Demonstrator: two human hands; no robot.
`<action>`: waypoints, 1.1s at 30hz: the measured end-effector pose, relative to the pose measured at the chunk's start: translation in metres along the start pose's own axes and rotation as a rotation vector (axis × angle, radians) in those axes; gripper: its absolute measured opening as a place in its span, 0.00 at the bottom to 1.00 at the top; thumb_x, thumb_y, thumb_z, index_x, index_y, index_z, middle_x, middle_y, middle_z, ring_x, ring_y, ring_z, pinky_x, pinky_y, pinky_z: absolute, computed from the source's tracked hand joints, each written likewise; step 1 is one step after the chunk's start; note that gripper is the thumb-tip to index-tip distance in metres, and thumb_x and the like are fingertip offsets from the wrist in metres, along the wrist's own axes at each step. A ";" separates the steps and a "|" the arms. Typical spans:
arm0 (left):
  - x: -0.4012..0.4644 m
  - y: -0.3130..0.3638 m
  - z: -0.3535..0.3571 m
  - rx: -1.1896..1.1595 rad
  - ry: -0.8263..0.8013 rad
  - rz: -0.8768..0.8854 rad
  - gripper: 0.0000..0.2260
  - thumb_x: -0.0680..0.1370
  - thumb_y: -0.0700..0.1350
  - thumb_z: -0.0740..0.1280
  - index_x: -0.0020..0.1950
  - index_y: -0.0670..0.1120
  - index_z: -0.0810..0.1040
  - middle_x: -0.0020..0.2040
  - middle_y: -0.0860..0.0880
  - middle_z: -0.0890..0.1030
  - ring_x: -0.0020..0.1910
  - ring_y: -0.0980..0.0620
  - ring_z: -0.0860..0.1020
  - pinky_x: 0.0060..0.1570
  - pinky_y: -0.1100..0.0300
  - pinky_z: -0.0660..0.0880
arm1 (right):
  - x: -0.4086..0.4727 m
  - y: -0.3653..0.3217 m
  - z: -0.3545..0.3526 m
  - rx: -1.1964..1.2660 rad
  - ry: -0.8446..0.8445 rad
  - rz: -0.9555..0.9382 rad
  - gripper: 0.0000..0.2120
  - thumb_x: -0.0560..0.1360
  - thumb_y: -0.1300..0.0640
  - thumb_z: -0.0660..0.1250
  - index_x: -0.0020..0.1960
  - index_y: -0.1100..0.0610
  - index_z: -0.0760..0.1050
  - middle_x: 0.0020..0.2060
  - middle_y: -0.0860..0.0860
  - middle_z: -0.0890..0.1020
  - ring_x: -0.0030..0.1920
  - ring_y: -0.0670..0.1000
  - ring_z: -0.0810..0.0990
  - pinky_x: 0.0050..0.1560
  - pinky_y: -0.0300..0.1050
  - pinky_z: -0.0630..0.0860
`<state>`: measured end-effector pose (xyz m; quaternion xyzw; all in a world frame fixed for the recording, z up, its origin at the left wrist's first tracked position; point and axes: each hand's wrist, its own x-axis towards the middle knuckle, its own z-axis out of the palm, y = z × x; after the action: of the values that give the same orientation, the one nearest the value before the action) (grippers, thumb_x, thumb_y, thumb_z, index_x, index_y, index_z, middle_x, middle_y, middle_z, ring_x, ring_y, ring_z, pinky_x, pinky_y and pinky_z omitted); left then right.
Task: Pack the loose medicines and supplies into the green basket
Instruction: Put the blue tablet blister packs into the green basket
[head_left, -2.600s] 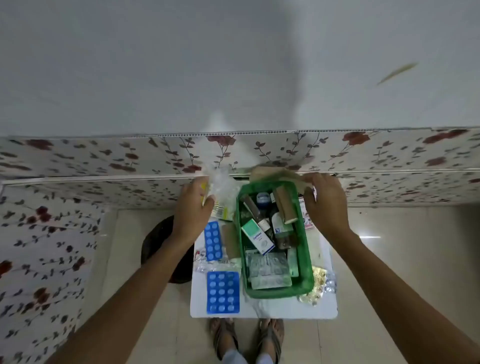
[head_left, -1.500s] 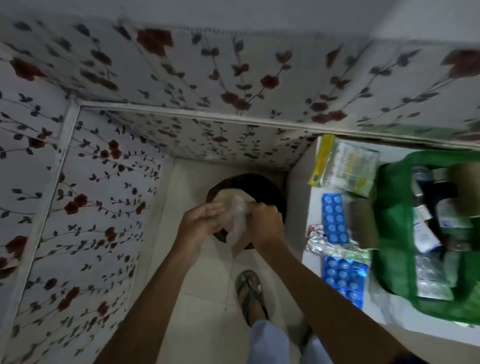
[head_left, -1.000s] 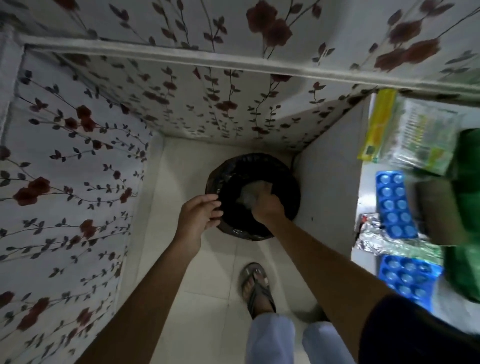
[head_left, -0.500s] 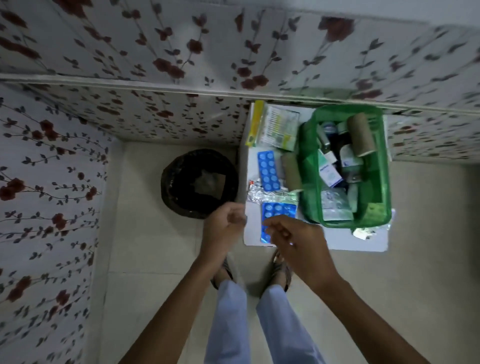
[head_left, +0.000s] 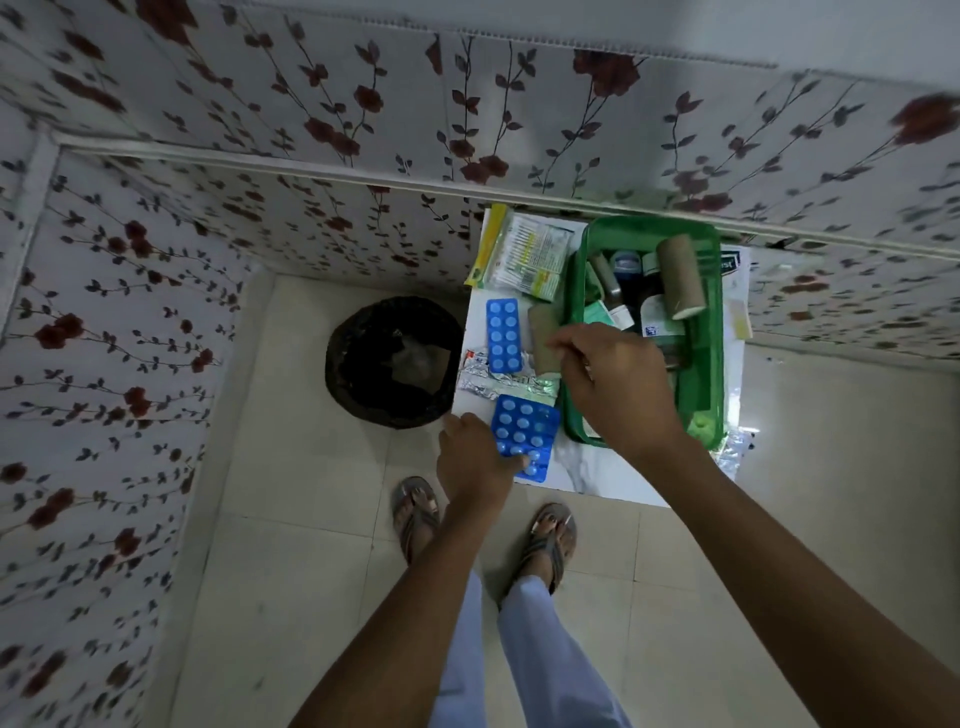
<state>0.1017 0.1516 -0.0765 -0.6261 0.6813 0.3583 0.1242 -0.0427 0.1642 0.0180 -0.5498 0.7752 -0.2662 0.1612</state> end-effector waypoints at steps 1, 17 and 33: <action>0.001 -0.001 -0.001 -0.025 -0.003 -0.012 0.29 0.63 0.54 0.76 0.53 0.38 0.70 0.58 0.39 0.72 0.57 0.41 0.73 0.49 0.48 0.74 | 0.004 0.001 0.000 -0.012 -0.005 -0.021 0.08 0.72 0.66 0.63 0.45 0.63 0.80 0.37 0.59 0.85 0.35 0.59 0.82 0.38 0.50 0.79; 0.004 -0.052 -0.111 -0.812 0.026 -0.097 0.05 0.69 0.39 0.73 0.37 0.44 0.79 0.35 0.43 0.80 0.28 0.52 0.75 0.26 0.64 0.74 | 0.080 -0.011 0.082 -0.471 -0.562 0.162 0.13 0.76 0.61 0.61 0.59 0.65 0.73 0.58 0.61 0.77 0.58 0.60 0.77 0.48 0.49 0.76; -0.001 -0.025 -0.122 -1.151 0.096 -0.067 0.03 0.73 0.39 0.68 0.46 0.42 0.78 0.42 0.46 0.80 0.36 0.51 0.77 0.28 0.67 0.76 | 0.057 -0.021 0.040 -0.184 -0.326 0.216 0.11 0.74 0.59 0.63 0.54 0.63 0.74 0.52 0.62 0.79 0.51 0.63 0.79 0.43 0.50 0.74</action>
<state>0.1591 0.0748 0.0027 -0.6296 0.3616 0.6382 -0.2561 -0.0243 0.0960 0.0003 -0.5116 0.8143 -0.0830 0.2611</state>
